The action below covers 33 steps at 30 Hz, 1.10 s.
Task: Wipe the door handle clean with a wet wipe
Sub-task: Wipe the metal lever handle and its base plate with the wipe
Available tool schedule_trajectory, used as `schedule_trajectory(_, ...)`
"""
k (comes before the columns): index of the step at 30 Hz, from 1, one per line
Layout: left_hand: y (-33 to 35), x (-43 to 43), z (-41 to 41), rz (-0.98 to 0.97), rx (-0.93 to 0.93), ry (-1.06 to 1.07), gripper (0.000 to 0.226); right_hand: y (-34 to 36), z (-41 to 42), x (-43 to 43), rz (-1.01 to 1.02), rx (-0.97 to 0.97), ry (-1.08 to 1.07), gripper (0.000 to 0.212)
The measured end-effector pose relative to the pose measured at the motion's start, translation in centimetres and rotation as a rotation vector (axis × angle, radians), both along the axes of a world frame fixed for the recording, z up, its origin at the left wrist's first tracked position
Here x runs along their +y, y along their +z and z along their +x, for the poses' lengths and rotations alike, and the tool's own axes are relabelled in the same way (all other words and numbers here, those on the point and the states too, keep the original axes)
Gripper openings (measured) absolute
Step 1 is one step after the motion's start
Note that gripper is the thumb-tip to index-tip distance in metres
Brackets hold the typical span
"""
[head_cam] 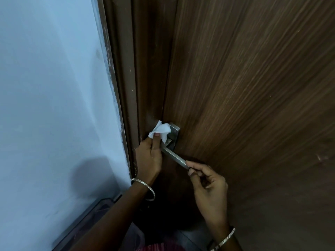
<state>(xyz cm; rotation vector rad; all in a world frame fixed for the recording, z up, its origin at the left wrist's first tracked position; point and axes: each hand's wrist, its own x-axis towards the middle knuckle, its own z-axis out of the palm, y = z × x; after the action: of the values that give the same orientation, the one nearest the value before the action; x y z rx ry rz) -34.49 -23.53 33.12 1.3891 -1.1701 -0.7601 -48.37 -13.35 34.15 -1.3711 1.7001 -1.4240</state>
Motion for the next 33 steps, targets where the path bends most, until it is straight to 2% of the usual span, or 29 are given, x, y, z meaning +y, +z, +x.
schedule_trajectory(2,-1.3,0.2,-0.1,0.143,0.049,0.006,0.043,-0.1,0.0,-0.1,-0.005,0.010,-0.002,0.039)
schedule_trajectory(5,-1.6,0.0,-0.2,0.357,0.373,-0.025,0.031,-0.1,0.0,0.0,-0.002,0.025,-0.005,0.039)
schedule_trajectory(6,-1.2,0.0,-0.2,0.390,0.470,-0.030,0.029,-0.1,0.0,0.1,0.003,0.027,-0.005,0.039)
schedule_trajectory(8,-0.4,0.1,-0.2,0.414,0.546,-0.036,0.029,0.0,-0.1,0.2,0.014,0.030,-0.004,0.040)
schedule_trajectory(11,0.6,0.6,-0.2,0.309,0.518,-0.035,0.025,0.0,0.0,0.1,0.008,0.030,-0.007,0.041)
schedule_trajectory(14,1.4,0.4,0.1,0.214,0.398,-0.048,0.031,0.0,0.0,0.0,0.011,0.020,-0.016,0.039)
schedule_trajectory(17,1.1,0.5,0.1,0.240,0.384,-0.052,0.030,0.0,0.1,0.1,0.020,0.020,-0.014,0.039)
schedule_trajectory(21,-0.5,1.0,-0.3,0.354,0.415,-0.028,0.040,0.1,0.0,0.1,0.027,0.014,-0.011,0.040)
schedule_trajectory(23,-0.6,1.1,-0.2,0.382,0.437,-0.043,0.037,0.2,0.0,0.1,0.023,0.009,-0.009,0.039)
schedule_trajectory(26,0.2,1.1,-0.1,0.306,0.358,-0.030,0.032,0.3,0.0,0.0,0.015,0.005,-0.015,0.036)
schedule_trajectory(29,0.8,1.2,0.5,0.167,0.238,-0.027,0.042,0.3,0.1,-0.1,0.019,0.012,-0.024,0.035)
schedule_trajectory(33,0.4,1.5,1.2,0.155,0.204,-0.054,0.043,0.3,0.1,0.0,0.001,0.007,-0.021,0.037)
